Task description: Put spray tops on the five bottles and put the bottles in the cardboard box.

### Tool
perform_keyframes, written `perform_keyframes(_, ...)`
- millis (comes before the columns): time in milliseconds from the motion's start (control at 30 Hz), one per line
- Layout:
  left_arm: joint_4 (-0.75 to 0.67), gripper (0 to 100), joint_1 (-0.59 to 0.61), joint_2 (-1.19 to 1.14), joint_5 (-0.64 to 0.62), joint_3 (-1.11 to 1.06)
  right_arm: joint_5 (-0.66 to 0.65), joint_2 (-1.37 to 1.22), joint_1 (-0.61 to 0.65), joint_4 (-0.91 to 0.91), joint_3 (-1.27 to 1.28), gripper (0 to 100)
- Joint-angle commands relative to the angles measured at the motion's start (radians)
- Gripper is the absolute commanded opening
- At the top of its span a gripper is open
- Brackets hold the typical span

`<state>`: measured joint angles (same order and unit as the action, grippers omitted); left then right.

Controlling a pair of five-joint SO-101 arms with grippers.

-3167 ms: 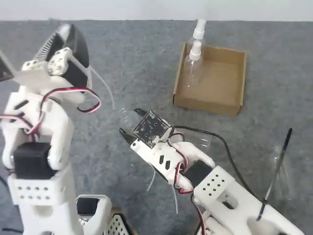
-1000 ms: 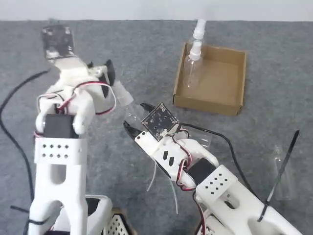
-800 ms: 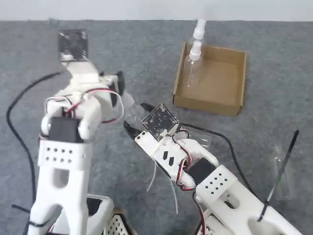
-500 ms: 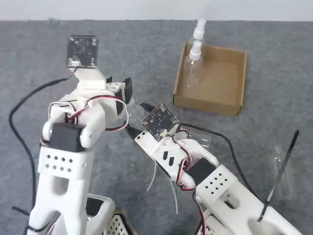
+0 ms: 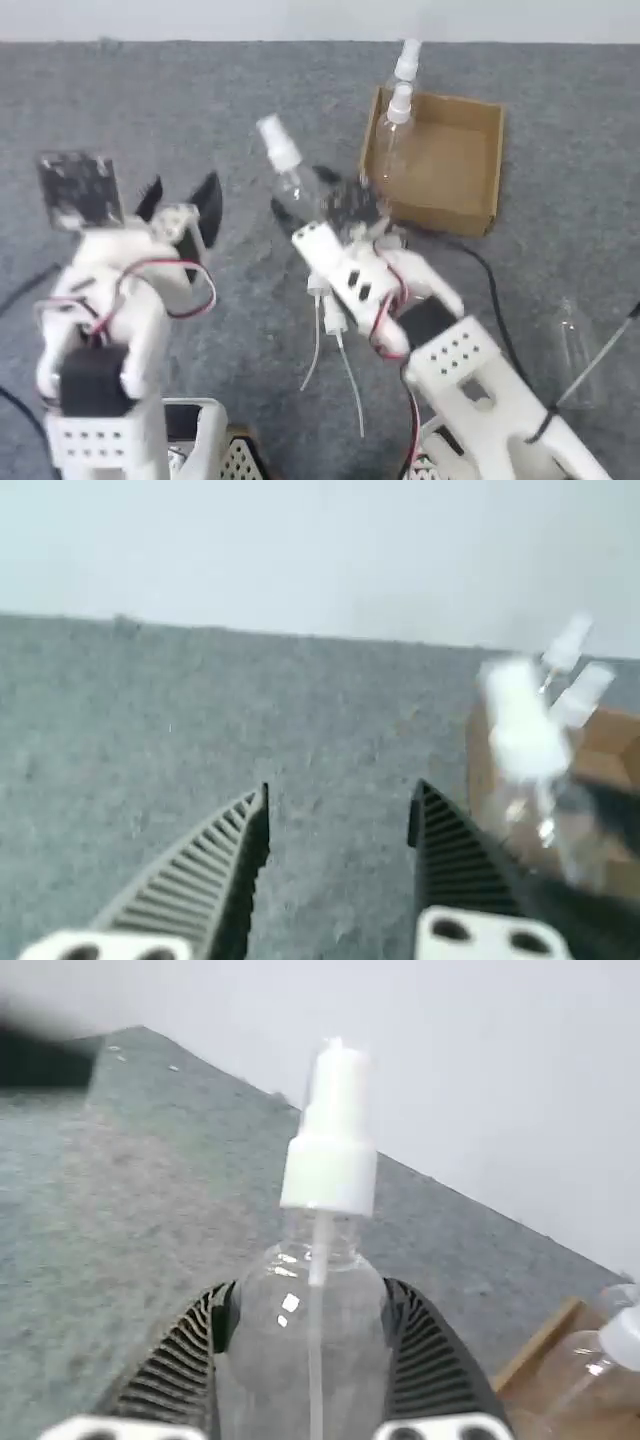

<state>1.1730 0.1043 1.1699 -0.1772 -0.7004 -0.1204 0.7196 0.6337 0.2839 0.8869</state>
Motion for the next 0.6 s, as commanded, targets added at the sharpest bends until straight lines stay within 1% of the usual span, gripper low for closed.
perform_keyframes(0,-0.13,24,-0.023,0.204,0.002,-0.271,0.012,-0.125,-0.028,0.093,-0.259,0.6)
perform_keyframes(67,-0.14,29,-0.072,0.282,0.002,-0.352,0.012,-0.208,-0.024,0.148,-0.365,0.6)
perform_keyframes(167,-0.138,37,-0.176,0.37,0.002,-0.447,0.021,-0.318,-0.021,0.216,-0.497,0.6)
perform_keyframes(267,-0.161,38,-0.244,0.411,0.005,-0.532,0.089,-0.381,-0.008,0.292,-0.594,0.6)
perform_keyframes(333,-0.201,38,-0.25,0.413,0.02,-0.558,0.114,-0.381,0.022,0.363,-0.634,0.6)
perform_keyframes(433,-0.242,38,-0.25,0.413,0.029,-0.585,0.114,-0.332,0.076,0.463,-0.646,0.6)
perform_keyframes(567,-0.258,38,-0.25,0.413,0.031,-0.599,0.114,-0.243,0.119,0.556,-0.628,0.6)
